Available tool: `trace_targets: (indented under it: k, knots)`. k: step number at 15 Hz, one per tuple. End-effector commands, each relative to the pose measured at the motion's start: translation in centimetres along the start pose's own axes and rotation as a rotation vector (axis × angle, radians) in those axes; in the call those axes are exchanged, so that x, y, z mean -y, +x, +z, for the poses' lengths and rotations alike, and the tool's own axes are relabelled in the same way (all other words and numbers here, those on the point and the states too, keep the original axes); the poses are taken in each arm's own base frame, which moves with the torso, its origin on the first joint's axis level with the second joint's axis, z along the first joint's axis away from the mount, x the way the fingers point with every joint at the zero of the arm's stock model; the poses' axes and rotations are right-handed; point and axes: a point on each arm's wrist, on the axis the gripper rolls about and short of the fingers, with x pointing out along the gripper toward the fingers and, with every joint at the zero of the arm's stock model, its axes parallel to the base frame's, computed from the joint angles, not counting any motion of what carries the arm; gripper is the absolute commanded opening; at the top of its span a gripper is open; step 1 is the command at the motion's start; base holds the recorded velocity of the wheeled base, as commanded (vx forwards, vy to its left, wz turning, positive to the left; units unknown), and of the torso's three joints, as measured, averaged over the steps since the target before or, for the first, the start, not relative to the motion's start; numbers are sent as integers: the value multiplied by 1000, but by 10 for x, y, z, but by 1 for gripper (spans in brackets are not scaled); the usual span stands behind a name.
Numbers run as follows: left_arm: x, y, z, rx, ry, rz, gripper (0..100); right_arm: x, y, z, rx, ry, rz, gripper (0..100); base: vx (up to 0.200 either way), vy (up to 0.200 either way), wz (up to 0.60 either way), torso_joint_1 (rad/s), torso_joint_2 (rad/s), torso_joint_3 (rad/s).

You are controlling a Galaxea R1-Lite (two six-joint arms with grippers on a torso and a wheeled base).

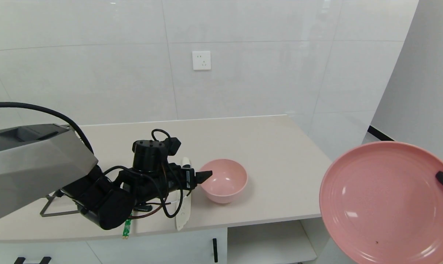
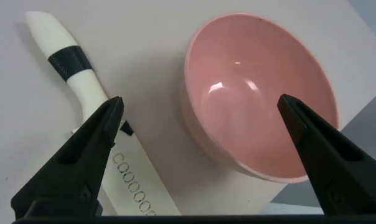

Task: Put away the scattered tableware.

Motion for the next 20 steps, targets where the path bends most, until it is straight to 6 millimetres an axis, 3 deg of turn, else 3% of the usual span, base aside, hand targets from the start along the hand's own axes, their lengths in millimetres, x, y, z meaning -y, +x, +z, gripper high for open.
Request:
trace_targets:
  k: [1, 8, 16, 17, 20]
  knots:
    - [0, 7, 2, 6, 1, -5, 100, -1, -3, -3, 1, -1, 2, 0, 0, 0, 0, 0, 0, 0]
    - [0, 28, 4, -6, -15, -6, 100, -3, -9, -10, 4, -28, 0, 0, 0, 0, 0, 0, 0, 0]
    - [4, 30, 0, -50, -32, 35, 100, -3, -10, -10, 5, -28, 0, 0, 0, 0, 0, 0, 0, 0]
    - [4, 30, -1, -55, -33, 40, 0, -3, -10, -10, 6, -29, 0, 0, 0, 0, 0, 0, 0, 0]
    - [4, 30, -4, -82, -33, 49, 0, -3, -11, -10, 9, -29, 0, 0, 0, 0, 0, 0, 0, 0]
